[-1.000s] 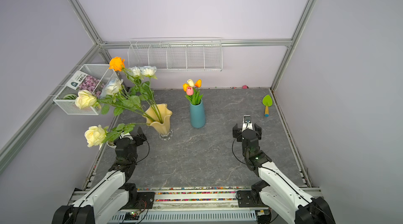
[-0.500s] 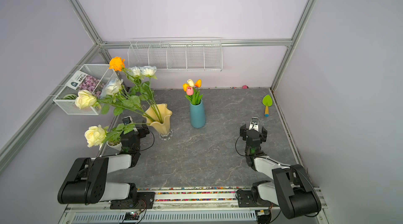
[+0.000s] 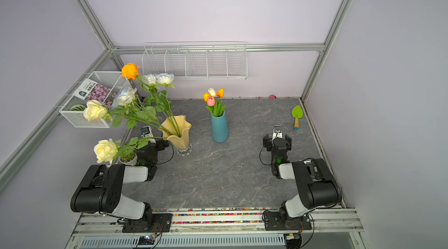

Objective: Arrange the flowers in different vases according to their variety
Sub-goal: Reset both arms

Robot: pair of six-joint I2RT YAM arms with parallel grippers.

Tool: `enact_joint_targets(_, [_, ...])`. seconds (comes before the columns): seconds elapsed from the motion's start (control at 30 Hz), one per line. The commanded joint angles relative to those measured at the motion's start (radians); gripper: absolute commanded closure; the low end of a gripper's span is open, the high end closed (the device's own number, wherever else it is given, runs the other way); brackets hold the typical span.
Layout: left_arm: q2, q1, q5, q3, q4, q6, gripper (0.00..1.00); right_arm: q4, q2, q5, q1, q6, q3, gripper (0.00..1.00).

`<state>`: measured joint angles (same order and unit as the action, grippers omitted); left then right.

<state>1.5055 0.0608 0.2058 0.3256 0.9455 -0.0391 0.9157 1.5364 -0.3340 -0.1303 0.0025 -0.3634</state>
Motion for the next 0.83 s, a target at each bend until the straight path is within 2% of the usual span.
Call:
enact_joint_targets(0.0, [0.005,-0.006,-0.022,0.02,-0.001,0.015,0.0,-0.029,-0.006,0.031,0.005,0.004,-0.008,0.01])
enact_joint_targets(0.8, [0.007,-0.007,-0.025,0.023,-0.006,0.015,0.0,-0.06,-0.007,0.066,0.023,0.013,-0.022,0.01])
